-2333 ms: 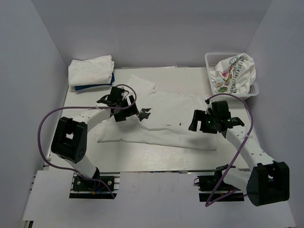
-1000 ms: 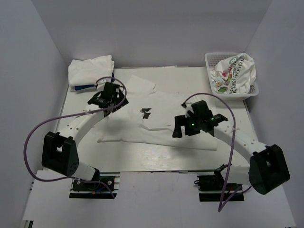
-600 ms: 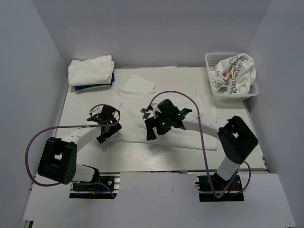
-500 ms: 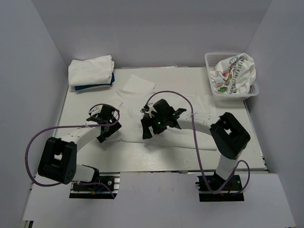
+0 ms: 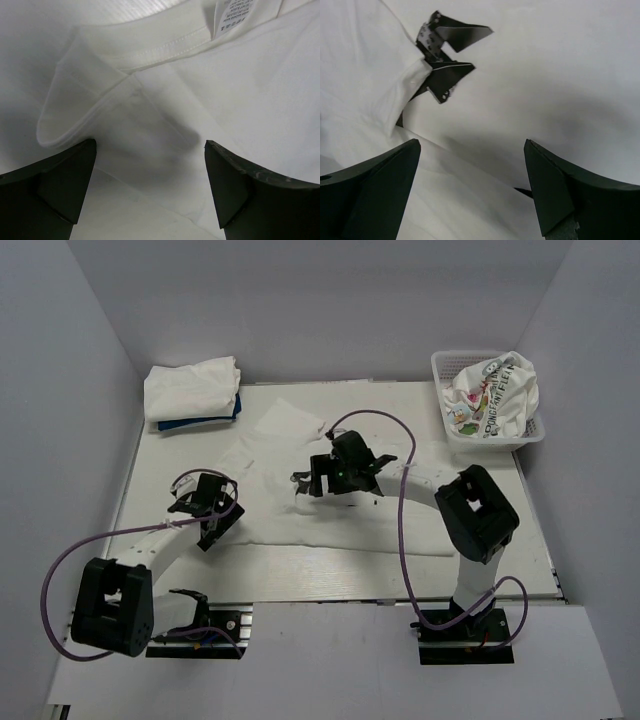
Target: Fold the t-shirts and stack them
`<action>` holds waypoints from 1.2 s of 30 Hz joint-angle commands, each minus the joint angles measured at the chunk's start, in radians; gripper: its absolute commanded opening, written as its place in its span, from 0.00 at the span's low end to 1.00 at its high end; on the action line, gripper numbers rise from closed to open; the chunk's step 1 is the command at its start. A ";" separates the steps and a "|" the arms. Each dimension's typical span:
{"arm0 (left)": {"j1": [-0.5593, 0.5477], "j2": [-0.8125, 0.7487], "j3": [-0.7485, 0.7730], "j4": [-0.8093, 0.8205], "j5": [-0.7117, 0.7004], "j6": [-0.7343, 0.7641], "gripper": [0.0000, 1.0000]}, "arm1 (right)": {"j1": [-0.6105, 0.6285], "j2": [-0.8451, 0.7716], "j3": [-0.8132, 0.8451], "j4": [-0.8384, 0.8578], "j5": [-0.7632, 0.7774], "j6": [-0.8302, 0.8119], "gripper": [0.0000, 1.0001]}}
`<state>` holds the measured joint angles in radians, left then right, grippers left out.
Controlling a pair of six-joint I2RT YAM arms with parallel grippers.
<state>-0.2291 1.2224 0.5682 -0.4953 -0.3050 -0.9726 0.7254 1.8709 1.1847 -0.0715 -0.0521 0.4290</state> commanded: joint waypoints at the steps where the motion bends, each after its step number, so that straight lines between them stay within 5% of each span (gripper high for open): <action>1: 0.014 -0.055 -0.015 -0.127 0.003 -0.018 0.99 | -0.009 -0.136 -0.034 -0.013 0.049 0.014 0.90; 9: -0.004 -0.172 0.090 -0.091 0.062 0.131 0.99 | -0.052 -0.603 -0.335 -0.209 0.352 0.103 0.90; 13: -0.004 -0.014 0.191 -0.025 0.107 0.181 0.99 | -0.083 -0.726 -0.524 -0.277 0.345 0.194 0.90; 19: 0.008 0.313 0.295 0.095 0.210 0.210 0.99 | -0.121 -0.684 -0.586 -0.206 0.351 0.163 0.90; 25: 0.008 0.384 0.265 -0.061 0.166 0.169 0.99 | -0.130 -0.549 -0.605 -0.243 0.242 0.088 0.90; 29: 0.008 0.296 0.155 -0.244 0.064 0.057 0.99 | -0.123 -0.619 -0.701 -0.295 0.137 0.106 0.90; 36: 0.008 0.155 0.059 -0.400 0.107 -0.011 0.99 | -0.067 -0.719 -0.703 -0.340 -0.115 0.064 0.90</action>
<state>-0.2253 1.3781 0.6994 -0.6605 -0.2256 -0.9260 0.6220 1.1393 0.4923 -0.2832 0.0376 0.5003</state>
